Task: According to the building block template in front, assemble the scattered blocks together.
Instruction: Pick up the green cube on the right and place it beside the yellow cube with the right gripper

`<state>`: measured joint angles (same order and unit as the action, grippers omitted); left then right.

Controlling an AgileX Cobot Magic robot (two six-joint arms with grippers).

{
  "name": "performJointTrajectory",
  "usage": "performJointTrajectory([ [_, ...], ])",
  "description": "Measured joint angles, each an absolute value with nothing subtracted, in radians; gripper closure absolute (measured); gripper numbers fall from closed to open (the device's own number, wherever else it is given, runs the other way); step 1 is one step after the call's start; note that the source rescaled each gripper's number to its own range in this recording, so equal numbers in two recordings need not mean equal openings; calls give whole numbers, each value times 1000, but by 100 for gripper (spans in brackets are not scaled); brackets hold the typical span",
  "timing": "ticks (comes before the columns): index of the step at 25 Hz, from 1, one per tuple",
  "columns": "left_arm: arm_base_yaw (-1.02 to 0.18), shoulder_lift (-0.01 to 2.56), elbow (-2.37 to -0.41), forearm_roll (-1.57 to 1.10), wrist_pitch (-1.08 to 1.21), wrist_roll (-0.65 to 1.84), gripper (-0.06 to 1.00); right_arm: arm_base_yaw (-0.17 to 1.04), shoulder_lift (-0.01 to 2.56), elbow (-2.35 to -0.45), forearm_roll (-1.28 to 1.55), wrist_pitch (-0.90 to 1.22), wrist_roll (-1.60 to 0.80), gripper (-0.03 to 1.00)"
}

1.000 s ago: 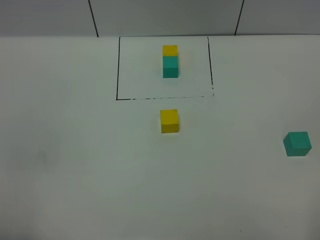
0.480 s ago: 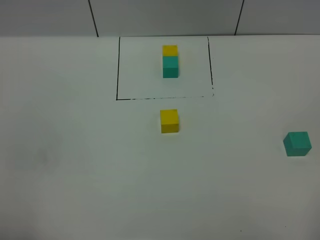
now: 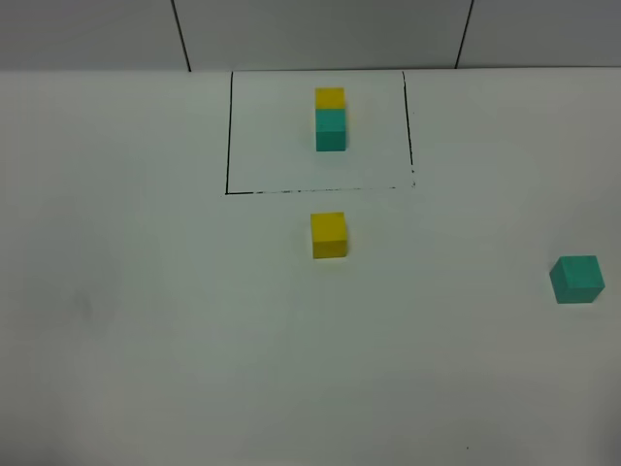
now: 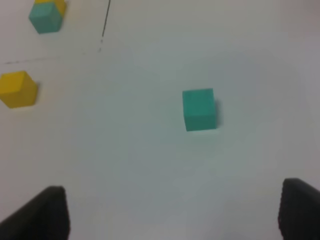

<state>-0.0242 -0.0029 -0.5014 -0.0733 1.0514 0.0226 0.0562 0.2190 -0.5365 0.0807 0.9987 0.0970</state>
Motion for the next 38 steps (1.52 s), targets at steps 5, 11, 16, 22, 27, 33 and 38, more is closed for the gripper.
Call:
performJointTrajectory([
  [5,-24,-3,-501,-73,1051,23,28,56,648,-608,85,880,97,26],
  [11,-24,-3,-501,-73,1051,23,28,56,1182,-746,82,809,44,26],
  [16,-24,-3,-501,-73,1051,24,28,56,1448,-854,101,750,-32,26],
  [22,-24,-3,-501,-73,1051,24,28,56,1595,-905,109,705,-99,26],
  [27,-24,-3,-501,-73,1051,24,28,53,1681,-914,115,683,-113,26],
  [33,-24,-3,-501,-73,1051,24,28,41,1750,-916,118,654,-128,26],
  [38,-24,-3,-501,-73,1051,24,28,26,1797,-919,128,620,-129,26],
])
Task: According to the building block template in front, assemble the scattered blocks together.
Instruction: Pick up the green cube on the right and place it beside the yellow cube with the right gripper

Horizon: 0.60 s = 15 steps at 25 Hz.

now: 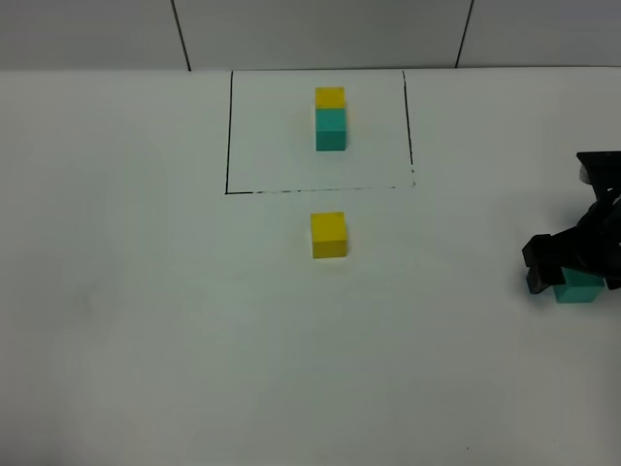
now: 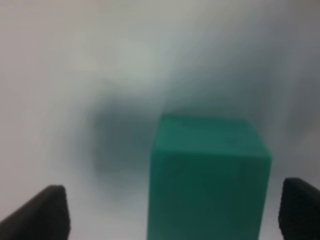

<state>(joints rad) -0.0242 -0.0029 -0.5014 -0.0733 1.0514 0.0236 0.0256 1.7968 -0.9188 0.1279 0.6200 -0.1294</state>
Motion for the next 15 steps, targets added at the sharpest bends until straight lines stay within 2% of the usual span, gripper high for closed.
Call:
performJointTrajectory([
  [4,-24,-3,-501,-73,1051,24,28,18,1822,-919,136,601,-132,27],
  [6,-24,-3,-501,-73,1051,24,28,18,1821,-919,137,596,-132,34],
  [8,-24,-3,-501,-73,1051,24,28,16,1823,-919,137,595,-132,47],
  [13,-24,-3,-501,-73,1051,24,28,12,1861,-920,133,607,-129,94],
  [15,-24,-3,-501,-73,1051,24,28,12,1863,-920,127,609,-124,95],
])
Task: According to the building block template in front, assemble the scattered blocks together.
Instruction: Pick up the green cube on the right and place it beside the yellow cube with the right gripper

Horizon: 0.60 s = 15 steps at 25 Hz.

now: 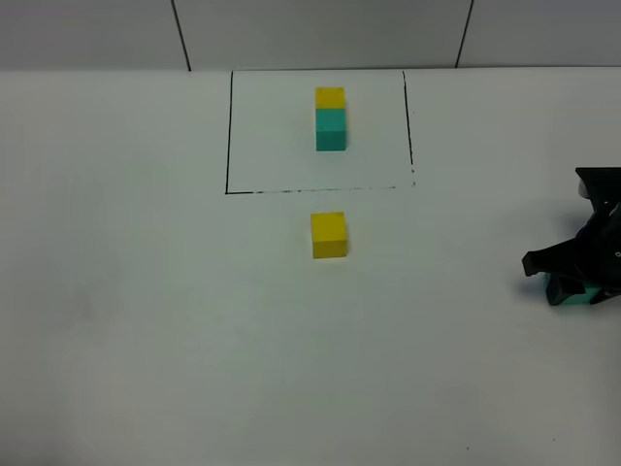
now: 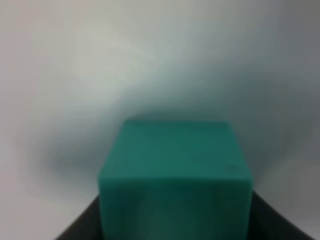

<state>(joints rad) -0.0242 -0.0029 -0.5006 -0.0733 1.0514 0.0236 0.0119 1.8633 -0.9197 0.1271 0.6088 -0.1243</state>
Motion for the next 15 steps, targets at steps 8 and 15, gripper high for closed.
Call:
performJointTrajectory([
  [8,-24,-3,-501,-73,1051,24,28,79,1822,-1022,70,725,-198,95],
  [15,-24,-3,-501,-73,1051,24,28,322,1824,-1222,36,880,-624,95],
])
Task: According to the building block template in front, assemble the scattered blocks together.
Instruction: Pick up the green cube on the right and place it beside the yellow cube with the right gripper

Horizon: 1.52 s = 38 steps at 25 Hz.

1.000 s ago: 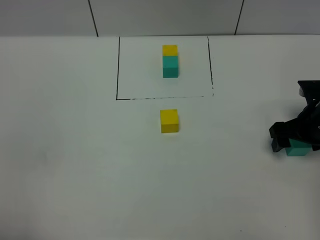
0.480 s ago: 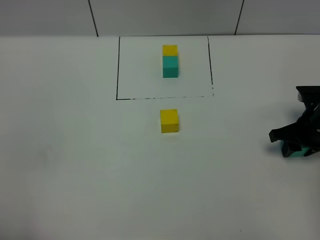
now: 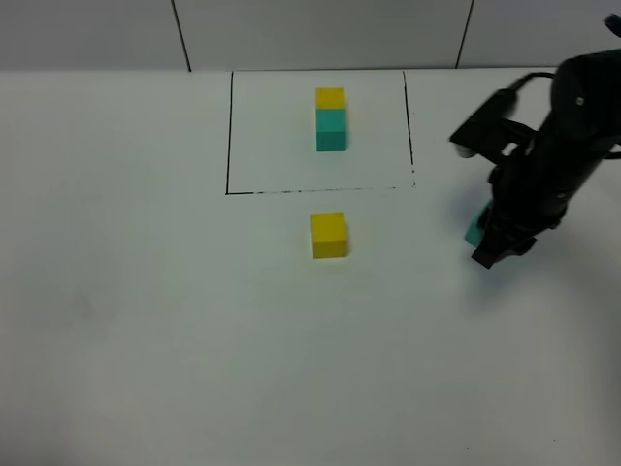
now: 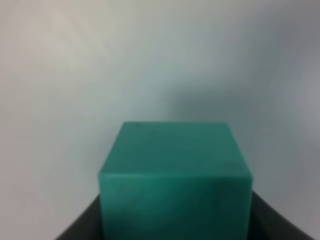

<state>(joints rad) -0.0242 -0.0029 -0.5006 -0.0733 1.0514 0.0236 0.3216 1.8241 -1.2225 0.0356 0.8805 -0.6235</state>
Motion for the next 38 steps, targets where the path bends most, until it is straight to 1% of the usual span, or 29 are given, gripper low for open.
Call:
performJointTrajectory([
  [3,-24,-3,-501,-73,1051,24,28,413,1863,-1322,-20,924,-751,95],
  [5,-24,-3,-501,-73,1051,24,28,448,1914,-1388,-51,961,-831,95],
  [13,-24,-5,-501,-73,1051,24,28,471,2116,-1597,0,1056,-1019,95],
  [20,-24,-5,-501,-73,1051,24,28,497,2260,-1773,46,1112,-1044,95],
  [27,-24,-5,-501,-73,1051,24,28,502,2322,-1796,48,1122,-1043,95],
  [38,-24,-5,-501,-73,1051,24,28,503,2330,-1796,57,1073,-1033,95],
])
